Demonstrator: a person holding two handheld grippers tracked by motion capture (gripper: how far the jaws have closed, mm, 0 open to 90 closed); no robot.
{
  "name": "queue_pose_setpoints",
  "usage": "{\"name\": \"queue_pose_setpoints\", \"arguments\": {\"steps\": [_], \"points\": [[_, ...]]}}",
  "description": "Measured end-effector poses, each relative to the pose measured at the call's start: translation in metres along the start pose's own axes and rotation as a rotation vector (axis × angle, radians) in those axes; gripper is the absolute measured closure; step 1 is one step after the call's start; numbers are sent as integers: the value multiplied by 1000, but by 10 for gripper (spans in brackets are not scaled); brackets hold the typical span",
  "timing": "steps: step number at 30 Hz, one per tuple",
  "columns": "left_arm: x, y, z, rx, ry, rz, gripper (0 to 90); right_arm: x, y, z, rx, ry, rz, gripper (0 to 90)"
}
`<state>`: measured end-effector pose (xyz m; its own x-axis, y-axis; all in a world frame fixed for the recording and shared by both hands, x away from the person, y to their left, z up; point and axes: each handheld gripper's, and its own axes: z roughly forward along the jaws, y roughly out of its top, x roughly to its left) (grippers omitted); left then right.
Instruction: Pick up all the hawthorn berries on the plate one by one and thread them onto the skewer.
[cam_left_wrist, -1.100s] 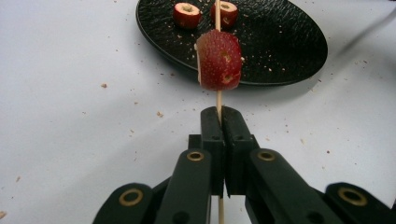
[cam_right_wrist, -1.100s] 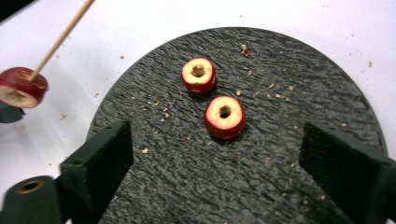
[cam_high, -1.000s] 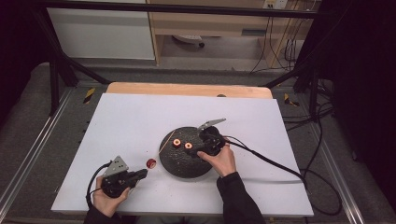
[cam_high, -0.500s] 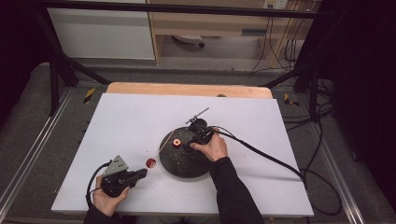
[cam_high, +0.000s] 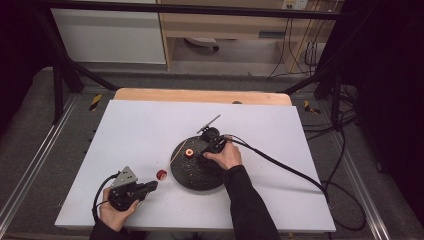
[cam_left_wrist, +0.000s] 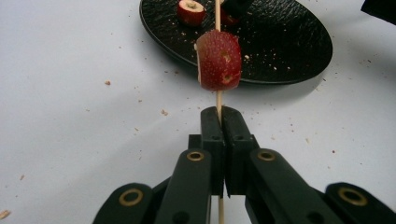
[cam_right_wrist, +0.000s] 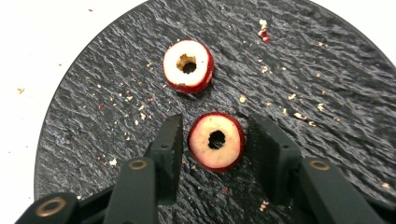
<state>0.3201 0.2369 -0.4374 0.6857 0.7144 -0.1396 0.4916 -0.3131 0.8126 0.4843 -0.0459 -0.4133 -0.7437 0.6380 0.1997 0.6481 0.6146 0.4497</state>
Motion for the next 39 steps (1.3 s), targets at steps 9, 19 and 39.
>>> {"name": "queue_pose_setpoints", "arguments": {"steps": [9, 19, 39], "points": [[0, 0, 0, 1, 0, 2, 883, 0, 0, 0, -1, -1, 6, 605], [-1, 0, 0, -1, 2, 3, 883, 7, -2, -18, -91, 16, 71, 609], [-2, 0, 0, -10, 6, 6, 883, 17, -44, -44, -390, 80, 199, 611]]}}
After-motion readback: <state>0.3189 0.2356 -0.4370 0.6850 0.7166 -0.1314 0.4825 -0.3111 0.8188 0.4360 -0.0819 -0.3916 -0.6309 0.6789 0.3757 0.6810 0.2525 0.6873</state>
